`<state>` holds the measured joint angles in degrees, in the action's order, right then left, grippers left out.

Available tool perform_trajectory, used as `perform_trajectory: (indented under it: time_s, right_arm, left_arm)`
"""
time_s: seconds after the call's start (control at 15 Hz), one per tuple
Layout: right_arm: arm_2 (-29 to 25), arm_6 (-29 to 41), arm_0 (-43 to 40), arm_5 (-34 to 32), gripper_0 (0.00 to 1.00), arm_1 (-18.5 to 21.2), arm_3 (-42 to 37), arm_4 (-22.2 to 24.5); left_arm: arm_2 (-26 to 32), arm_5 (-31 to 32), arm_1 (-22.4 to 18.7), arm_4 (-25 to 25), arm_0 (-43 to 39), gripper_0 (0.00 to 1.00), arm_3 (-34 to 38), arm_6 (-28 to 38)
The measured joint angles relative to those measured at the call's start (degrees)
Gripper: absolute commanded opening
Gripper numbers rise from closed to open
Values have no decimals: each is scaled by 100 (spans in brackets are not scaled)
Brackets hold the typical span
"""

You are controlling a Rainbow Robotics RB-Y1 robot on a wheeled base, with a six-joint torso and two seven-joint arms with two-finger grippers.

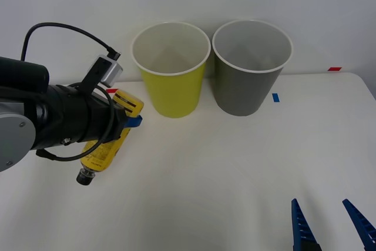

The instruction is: Put cans in the gray bin and PET bottles in the light green bin.

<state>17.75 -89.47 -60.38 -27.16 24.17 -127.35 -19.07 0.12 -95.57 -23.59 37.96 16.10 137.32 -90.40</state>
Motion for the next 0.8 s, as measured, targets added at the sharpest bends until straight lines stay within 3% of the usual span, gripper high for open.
perform_trajectory:
  time_s: [0.27, 0.8]
  right_arm:
    - [0, 0, 0, 0, 100, 0, 0, 0]
    - [0, 0, 0, 0, 100, 0, 0, 0]
  left_arm:
    - [1066, -238, 79, 894, -126, 0, 670, -15]
    - [2153, -247, 16, 872, 475, 0, 1268, -43]
